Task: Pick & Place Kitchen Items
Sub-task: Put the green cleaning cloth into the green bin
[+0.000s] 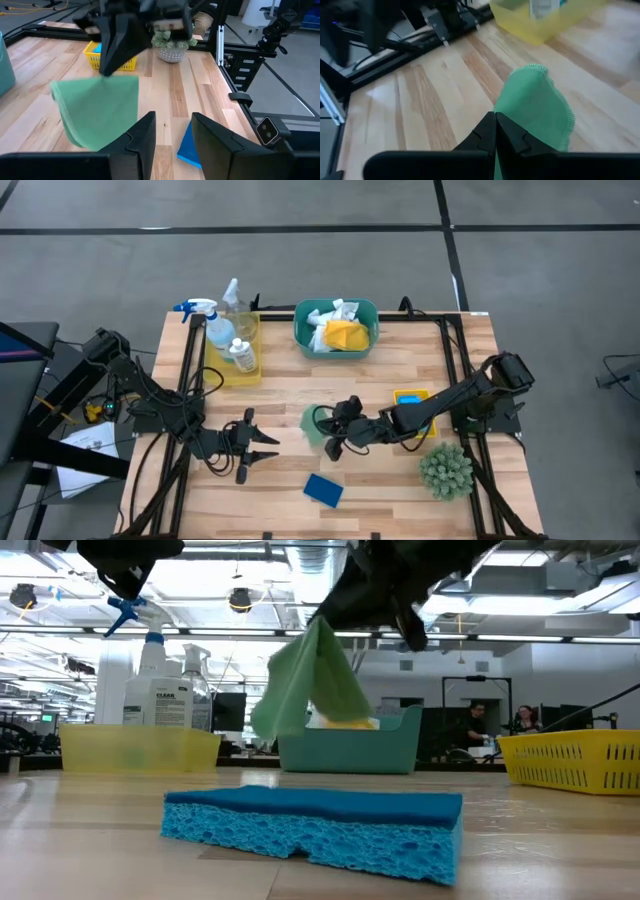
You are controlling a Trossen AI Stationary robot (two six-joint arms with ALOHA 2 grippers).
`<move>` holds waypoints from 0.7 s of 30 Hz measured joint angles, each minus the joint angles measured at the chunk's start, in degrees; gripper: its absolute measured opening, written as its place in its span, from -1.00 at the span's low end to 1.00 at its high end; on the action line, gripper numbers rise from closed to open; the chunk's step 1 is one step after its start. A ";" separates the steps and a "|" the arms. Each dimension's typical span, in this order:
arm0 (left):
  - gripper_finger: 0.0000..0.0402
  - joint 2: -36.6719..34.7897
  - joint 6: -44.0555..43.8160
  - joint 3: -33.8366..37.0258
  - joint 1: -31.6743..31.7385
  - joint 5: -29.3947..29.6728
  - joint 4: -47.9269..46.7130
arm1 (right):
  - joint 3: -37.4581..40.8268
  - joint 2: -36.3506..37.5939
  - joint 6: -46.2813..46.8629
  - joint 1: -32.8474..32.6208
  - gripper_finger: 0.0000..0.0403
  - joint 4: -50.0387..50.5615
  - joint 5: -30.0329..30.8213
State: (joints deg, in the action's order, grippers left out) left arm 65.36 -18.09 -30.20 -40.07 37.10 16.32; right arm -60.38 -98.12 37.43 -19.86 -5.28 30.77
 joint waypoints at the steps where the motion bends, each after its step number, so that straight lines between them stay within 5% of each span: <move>1: -0.39 0.00 0.00 0.00 0.00 0.02 0.00 | 0.00 0.64 -0.53 -0.02 -1.00 0.16 0.41; 21: -0.39 0.00 -0.17 0.00 -0.04 0.07 0.01 | 0.00 13.26 -9.40 0.51 -1.00 5.94 4.36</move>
State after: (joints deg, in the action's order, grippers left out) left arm 65.36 -18.26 -30.20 -40.12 37.17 16.33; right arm -60.38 -84.86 28.03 -19.36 0.67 35.13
